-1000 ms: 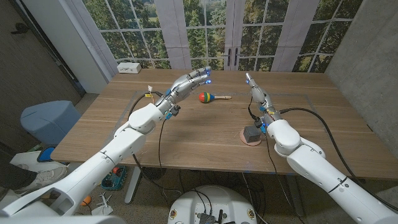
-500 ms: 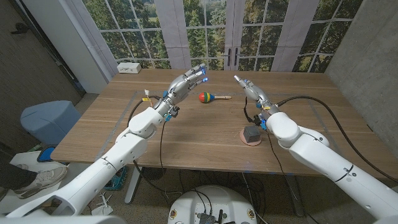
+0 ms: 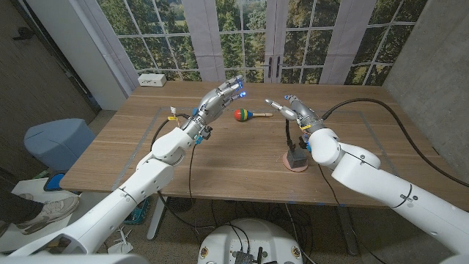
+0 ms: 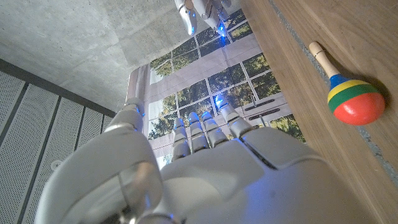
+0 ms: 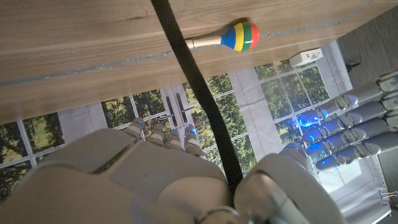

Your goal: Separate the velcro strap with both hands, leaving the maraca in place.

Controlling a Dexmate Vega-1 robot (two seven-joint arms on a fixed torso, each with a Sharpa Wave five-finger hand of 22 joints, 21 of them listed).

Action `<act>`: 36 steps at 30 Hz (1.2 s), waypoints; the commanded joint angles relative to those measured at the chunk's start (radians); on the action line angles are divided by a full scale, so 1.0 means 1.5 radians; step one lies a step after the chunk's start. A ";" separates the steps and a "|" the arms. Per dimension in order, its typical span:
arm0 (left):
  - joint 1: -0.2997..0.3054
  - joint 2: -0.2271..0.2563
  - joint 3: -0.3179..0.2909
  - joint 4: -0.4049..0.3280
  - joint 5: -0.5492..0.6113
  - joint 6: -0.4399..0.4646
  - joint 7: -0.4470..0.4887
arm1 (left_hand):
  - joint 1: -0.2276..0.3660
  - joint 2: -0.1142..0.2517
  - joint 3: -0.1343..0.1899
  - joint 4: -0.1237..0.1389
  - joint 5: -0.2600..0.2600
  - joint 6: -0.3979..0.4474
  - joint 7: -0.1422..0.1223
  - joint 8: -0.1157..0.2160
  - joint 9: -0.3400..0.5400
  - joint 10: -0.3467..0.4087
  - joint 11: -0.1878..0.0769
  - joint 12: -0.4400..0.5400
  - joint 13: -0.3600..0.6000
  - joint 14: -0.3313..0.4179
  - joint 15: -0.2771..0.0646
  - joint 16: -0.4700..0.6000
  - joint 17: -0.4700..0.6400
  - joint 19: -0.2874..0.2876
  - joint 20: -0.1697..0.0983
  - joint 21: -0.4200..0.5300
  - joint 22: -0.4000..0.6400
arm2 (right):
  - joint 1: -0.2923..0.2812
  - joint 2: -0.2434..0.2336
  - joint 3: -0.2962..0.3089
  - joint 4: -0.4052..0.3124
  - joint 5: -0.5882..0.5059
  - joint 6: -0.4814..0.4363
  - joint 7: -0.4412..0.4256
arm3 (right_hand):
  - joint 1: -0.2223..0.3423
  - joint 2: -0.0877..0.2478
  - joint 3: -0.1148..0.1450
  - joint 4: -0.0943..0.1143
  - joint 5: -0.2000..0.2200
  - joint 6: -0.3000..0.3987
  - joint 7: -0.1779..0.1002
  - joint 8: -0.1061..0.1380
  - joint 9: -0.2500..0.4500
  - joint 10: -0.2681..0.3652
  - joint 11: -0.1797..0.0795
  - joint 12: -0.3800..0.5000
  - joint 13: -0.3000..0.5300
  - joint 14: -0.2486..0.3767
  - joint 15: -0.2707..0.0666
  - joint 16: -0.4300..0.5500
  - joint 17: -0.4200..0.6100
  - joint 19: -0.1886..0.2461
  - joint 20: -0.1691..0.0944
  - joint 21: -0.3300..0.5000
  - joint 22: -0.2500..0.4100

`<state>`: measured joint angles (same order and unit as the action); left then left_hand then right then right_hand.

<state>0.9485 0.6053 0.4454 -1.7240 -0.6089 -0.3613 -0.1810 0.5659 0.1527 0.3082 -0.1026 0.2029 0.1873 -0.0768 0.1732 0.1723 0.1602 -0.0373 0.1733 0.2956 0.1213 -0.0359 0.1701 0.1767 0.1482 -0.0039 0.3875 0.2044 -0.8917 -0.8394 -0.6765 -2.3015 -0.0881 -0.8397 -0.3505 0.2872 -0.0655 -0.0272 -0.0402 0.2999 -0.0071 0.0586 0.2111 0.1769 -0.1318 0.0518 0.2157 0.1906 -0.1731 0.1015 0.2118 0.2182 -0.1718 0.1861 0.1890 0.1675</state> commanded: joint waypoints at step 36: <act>0.008 0.009 -0.008 -0.008 -0.005 0.003 0.002 | -0.022 -0.001 0.012 -0.009 -0.008 0.000 0.000 0.004 0.001 -0.003 0.002 0.009 -0.022 -0.005 -0.012 0.005 -0.003 -0.007 0.002 -0.006 -0.002 | 0.476 -0.009 -0.559 -0.025 -0.525 -0.371 0.475 | 0.070 -0.018 -0.024 -0.036 0.037 -0.085 -0.033 -0.020 0.005 -0.078 -0.007 -0.017 0.007 -0.131 0.023 -0.003 -0.003 -0.042 0.009 0.003 0.003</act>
<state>0.9628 0.6177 0.4357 -1.7406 -0.6163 -0.3542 -0.1757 0.5395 0.1527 0.3204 -0.1149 0.1922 0.1875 -0.0767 0.1732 0.1725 0.1566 -0.0337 0.1781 0.2643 0.1214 -0.0359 0.1742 0.1722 0.1395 -0.0020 0.3807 0.1993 -0.3201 -0.8694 -1.3592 -2.3806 -0.6554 -1.3670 0.0978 0.3866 -0.0937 -0.0618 -0.0858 0.3483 -0.1274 0.0105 0.1770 0.1794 -0.1719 0.0446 0.1846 0.1980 -0.1694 0.1273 0.1999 0.2138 -0.1772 0.1986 0.1864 0.1703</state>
